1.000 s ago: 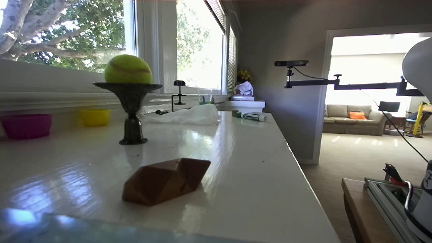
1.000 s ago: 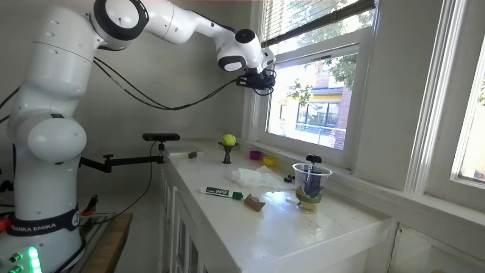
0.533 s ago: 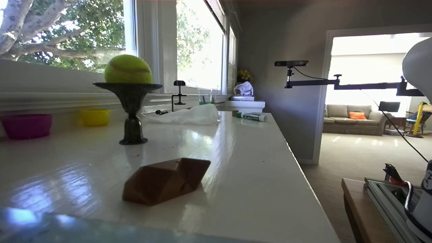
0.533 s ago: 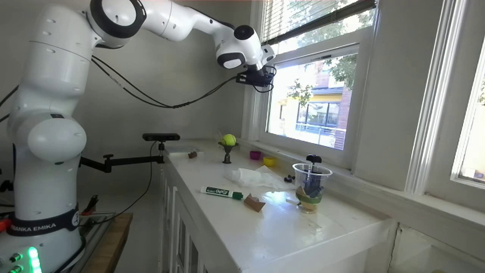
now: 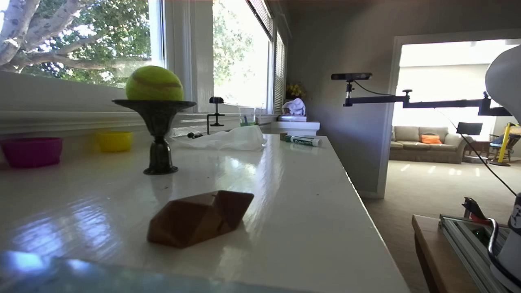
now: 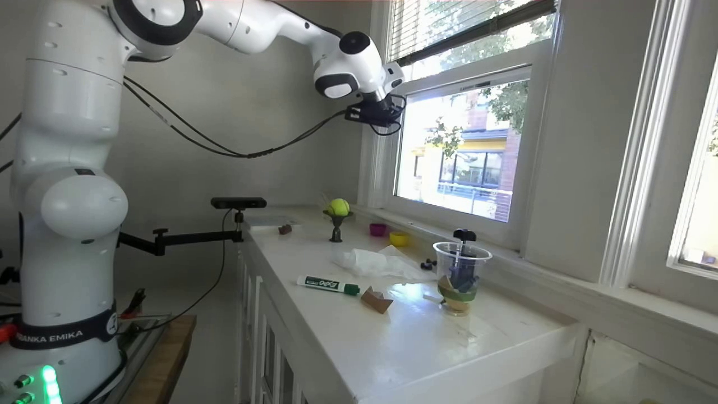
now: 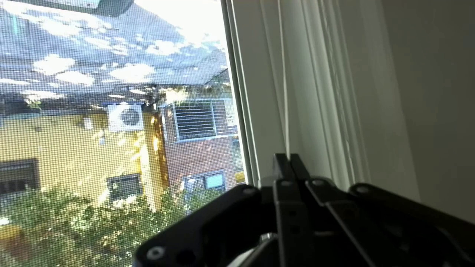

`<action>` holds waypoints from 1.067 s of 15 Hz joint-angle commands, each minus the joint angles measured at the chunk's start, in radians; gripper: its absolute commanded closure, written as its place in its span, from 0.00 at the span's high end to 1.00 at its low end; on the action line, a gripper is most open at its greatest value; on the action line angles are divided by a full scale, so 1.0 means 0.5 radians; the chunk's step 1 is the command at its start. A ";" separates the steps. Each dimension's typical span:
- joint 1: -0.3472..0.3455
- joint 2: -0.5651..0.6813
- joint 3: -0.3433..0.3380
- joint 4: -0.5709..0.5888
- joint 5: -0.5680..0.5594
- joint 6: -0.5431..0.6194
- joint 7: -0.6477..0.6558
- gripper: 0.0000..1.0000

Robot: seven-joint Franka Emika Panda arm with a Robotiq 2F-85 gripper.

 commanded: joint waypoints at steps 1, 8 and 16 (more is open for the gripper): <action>0.010 -0.128 0.007 -0.141 0.030 0.052 -0.042 0.00; -0.022 -0.372 -0.034 -0.410 -0.089 0.294 0.053 0.00; -0.172 -0.566 -0.019 -0.671 -0.437 0.475 0.401 0.00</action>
